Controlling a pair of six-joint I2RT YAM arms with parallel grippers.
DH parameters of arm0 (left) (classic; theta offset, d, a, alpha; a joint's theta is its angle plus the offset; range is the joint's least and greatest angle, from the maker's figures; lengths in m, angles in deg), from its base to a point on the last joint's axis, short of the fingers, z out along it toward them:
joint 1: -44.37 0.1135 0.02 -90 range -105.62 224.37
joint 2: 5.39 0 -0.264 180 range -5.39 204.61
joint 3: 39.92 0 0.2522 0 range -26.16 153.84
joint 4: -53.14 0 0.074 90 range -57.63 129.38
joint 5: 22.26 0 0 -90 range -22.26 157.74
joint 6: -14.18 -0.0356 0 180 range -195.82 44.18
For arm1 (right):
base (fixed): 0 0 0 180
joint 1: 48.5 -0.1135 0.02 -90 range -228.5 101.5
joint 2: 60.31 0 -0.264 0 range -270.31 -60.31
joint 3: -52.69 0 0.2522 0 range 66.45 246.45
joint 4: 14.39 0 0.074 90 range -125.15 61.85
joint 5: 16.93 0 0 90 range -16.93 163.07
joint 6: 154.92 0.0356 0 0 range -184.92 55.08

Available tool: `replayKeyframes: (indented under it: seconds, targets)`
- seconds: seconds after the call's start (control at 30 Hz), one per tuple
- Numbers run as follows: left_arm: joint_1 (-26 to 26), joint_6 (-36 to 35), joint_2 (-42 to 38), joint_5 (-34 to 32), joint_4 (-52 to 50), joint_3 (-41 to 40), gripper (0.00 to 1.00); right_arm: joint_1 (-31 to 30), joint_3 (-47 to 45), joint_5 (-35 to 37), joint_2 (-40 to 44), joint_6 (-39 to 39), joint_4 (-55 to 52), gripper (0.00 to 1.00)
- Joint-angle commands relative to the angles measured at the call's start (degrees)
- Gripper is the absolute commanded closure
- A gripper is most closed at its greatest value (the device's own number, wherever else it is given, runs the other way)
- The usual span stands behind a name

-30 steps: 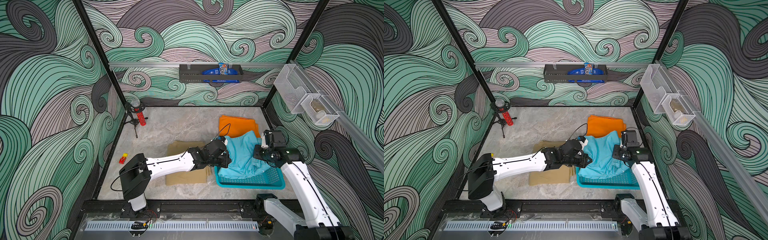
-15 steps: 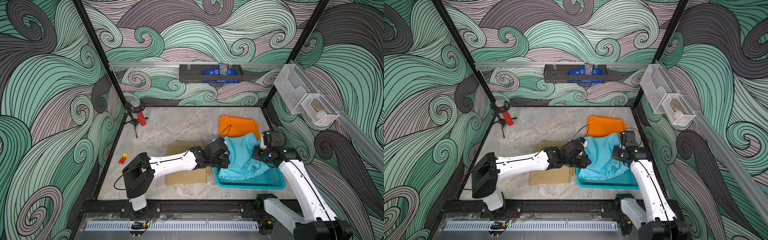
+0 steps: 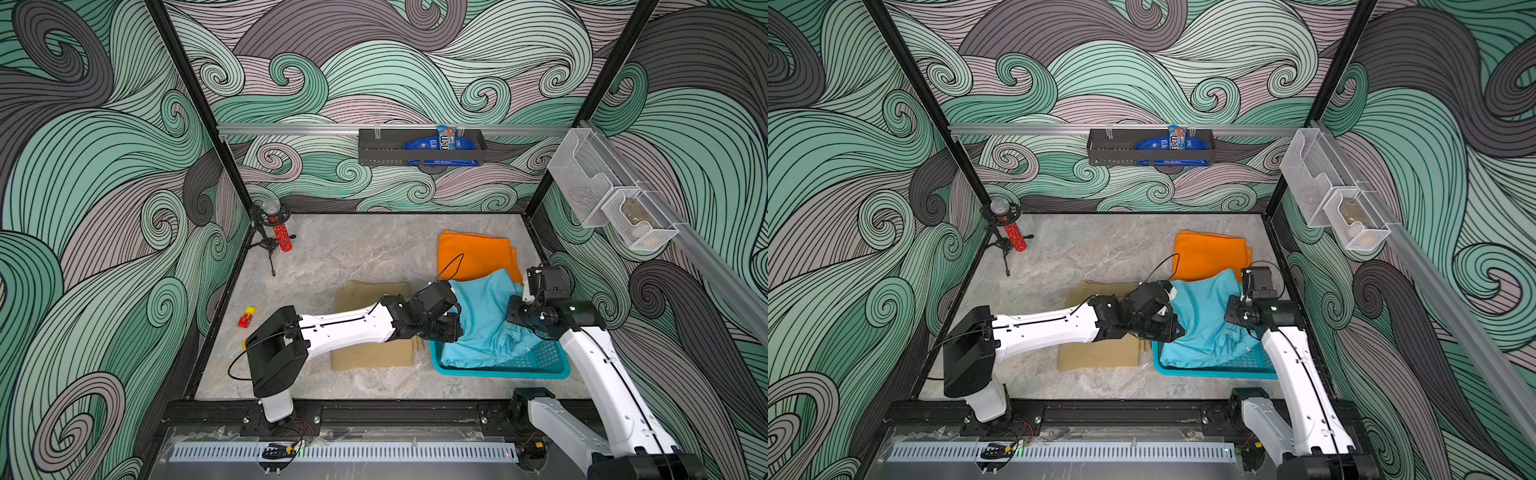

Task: Put the folded long pants in the basket
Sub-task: Place the long pant in the basket.

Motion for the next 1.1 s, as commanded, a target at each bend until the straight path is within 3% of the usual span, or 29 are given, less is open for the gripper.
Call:
replayKeyframes:
  seconds: [0.0,0.17,0.2,0.23,0.3,0.4,0.5,0.67,0.8,0.87,1.07]
  targets:
    - [0.24,2.41,-0.59,8.84,0.55,-1.58,1.00,0.45,-1.56,-0.15,-0.69,0.80,3.20,1.00]
    - [1.50,1.05,2.48,10.62,-0.59,0.46,0.97,0.44,-1.02,1.63,-1.47,1.25,3.34,1.00]
    - [1.66,0.43,2.85,10.39,-1.00,1.18,0.91,0.43,-0.90,1.39,-1.66,1.18,3.28,0.96]
    - [1.87,-0.36,2.90,9.77,-1.74,1.95,0.84,0.45,-0.96,1.16,-1.86,1.02,3.41,0.83]
    - [2.09,-2.27,2.93,7.24,-3.81,3.68,0.56,0.43,-1.17,0.93,-2.18,0.90,3.94,0.52]
    - [2.10,-4.61,1.68,0.00,-7.57,5.59,0.02,0.41,-0.42,1.69,-2.75,0.90,4.41,0.23]
    - [2.19,-6.42,-0.78,-6.29,-8.43,5.61,0.01,0.51,1.83,2.45,-3.71,0.66,5.03,0.07]
    - [3.04,-10.81,-4.57,-15.85,-5.78,6.01,0.02,0.53,6.05,2.44,-6.71,-0.29,6.55,0.06]
    - [5.64,-14.56,-6.28,-18.30,-1.86,6.44,0.01,0.48,10.29,4.59,-9.94,-3.81,7.64,0.06]
    - [8.30,-16.39,-6.58,-17.93,0.60,6.64,0.01,0.51,12.54,5.66,-12.23,-5.72,8.30,0.06]
    - [19.17,-18.74,-3.28,-6.85,7.49,7.91,0.01,0.49,16.99,1.95,-20.83,-7.94,12.28,0.07]
